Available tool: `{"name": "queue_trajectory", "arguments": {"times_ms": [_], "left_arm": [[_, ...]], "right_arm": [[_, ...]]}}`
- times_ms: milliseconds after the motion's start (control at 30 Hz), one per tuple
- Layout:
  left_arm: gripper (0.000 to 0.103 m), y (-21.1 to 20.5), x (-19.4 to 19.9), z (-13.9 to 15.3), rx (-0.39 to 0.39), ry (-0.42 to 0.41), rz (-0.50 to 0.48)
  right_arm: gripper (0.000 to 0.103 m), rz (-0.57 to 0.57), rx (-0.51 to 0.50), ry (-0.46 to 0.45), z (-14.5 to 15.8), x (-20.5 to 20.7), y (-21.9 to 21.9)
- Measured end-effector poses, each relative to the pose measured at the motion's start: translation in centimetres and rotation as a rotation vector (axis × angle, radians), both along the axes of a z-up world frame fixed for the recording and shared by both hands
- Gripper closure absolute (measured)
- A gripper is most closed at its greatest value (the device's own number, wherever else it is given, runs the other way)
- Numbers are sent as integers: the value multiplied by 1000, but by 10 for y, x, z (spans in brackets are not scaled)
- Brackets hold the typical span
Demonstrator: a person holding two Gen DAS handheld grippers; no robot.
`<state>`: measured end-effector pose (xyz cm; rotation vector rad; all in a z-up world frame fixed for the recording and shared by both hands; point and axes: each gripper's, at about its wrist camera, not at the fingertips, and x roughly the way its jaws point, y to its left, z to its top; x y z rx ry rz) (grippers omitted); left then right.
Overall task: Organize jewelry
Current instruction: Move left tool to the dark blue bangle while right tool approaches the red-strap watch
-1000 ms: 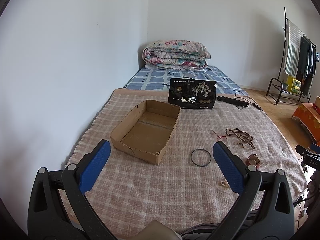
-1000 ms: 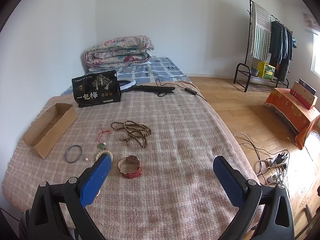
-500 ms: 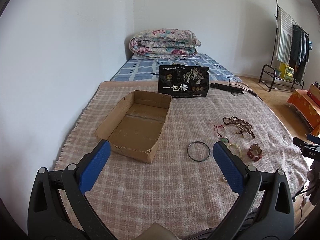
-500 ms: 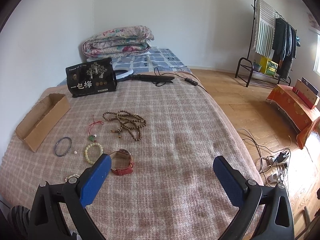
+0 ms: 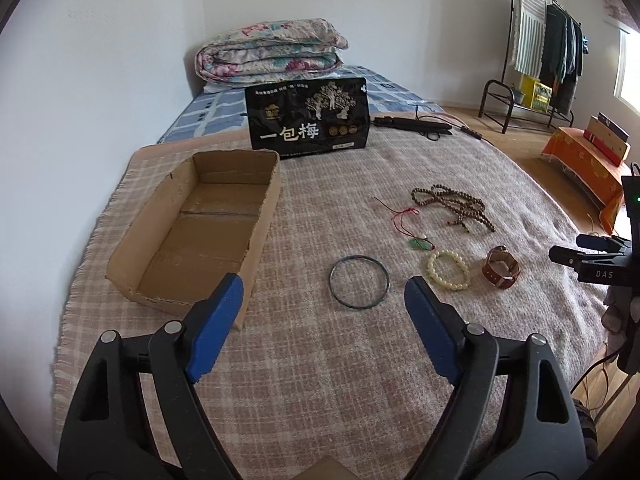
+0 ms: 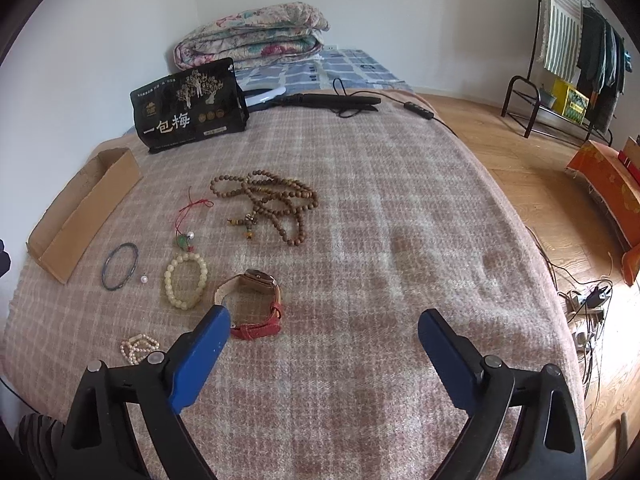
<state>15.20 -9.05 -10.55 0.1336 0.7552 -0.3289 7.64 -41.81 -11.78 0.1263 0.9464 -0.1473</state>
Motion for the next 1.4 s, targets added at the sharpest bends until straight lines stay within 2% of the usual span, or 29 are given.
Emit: {"name": "queue_trajectory", "arguments": {"times_ms": [167, 333, 500, 733, 967, 1400], "left_arm": [[17, -15, 18, -23, 0, 73, -51], [14, -28, 40, -49, -2, 138, -58], [14, -43, 57, -74, 36, 172, -69], [14, -58, 79, -103, 47, 230, -65], [14, -62, 89, -120, 88, 243, -30], [14, -60, 94, -125, 62, 207, -17]], "right_arm": [[7, 20, 9, 32, -15, 7, 2], [7, 31, 12, 49, -26, 12, 2], [7, 59, 22, 67, -36, 21, 5], [7, 101, 47, 90, -51, 36, 15], [5, 141, 64, 102, -62, 43, 24], [5, 181, 4, 120, -75, 54, 38]]}}
